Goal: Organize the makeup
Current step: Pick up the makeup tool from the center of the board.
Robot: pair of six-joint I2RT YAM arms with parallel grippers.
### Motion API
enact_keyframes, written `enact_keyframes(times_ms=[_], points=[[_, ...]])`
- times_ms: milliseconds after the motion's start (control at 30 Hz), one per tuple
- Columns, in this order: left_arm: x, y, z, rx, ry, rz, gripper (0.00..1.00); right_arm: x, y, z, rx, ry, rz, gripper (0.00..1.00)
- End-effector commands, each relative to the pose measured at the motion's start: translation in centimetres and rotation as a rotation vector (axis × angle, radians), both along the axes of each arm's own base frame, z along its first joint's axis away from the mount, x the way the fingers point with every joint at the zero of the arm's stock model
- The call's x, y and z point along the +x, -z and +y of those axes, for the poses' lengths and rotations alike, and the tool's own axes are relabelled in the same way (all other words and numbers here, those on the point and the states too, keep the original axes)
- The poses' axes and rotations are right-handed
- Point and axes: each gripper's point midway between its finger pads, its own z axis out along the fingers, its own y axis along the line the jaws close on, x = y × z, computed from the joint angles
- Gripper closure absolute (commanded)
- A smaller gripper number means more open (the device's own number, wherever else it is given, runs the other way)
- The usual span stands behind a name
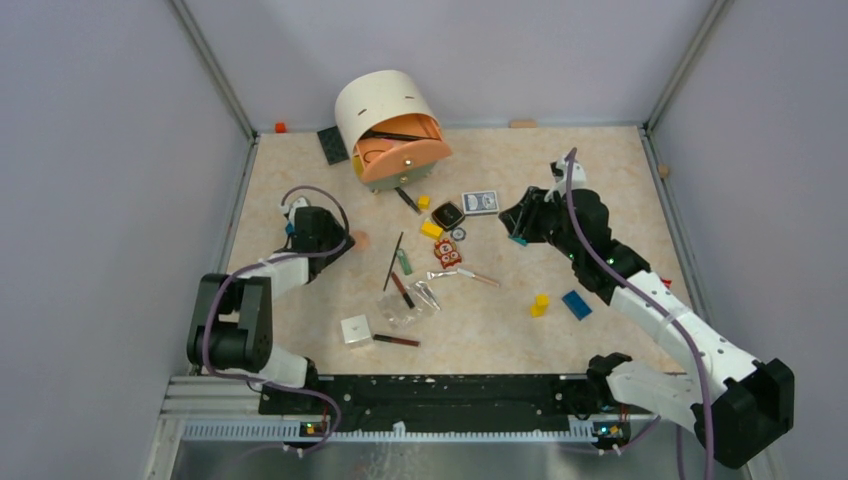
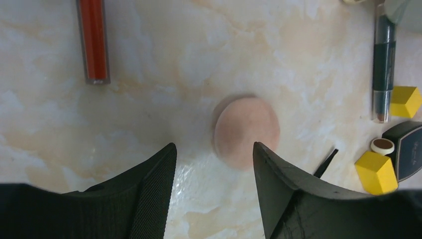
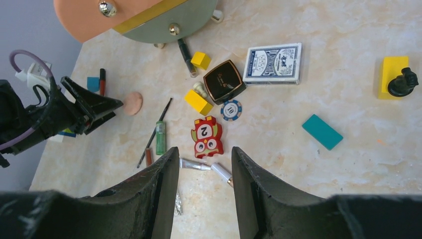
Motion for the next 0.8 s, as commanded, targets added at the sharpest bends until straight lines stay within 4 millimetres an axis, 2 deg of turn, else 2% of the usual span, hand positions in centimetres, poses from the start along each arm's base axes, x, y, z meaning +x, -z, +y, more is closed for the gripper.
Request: enact_keyframes(times_ms=[0, 133, 367, 500, 700, 767], points=[[2.9, -1.2, -0.6, -0.084, -0.014, -0.066, 0.37, -0.2, -1.2, -0.2, 0.021, 0.012, -0.037, 0.57], [3.3, -0.2, -1.2, -0.111, 0.002, -0.039, 0.41, -0.3, -1.3, -0.3, 0.019, 0.015, -0.042, 0.57], [3.5, -0.1, -1.6, -0.122, 0.026, -0.028, 0.58, -0.3, -1.3, -0.6, 0.011, 0.026, -0.044, 0.57], [3.4, 0.0, -1.7, -0.125, 0.037, -0.028, 0.72, -0.3, -1.1, -0.6, 0.011, 0.025, -0.042, 0.57], [3.3, -0.9, -1.4, -0.115, 0.037, -0.056, 1.00, -0.4, -1.0, -0.7, 0.006, 0.027, -0.038, 0.57], [3.3, -1.7, -1.2, -0.104, 0.034, -0.074, 1.00, -0.5, -0.9, -0.8, 0.006, 0.028, -0.038, 0.57]])
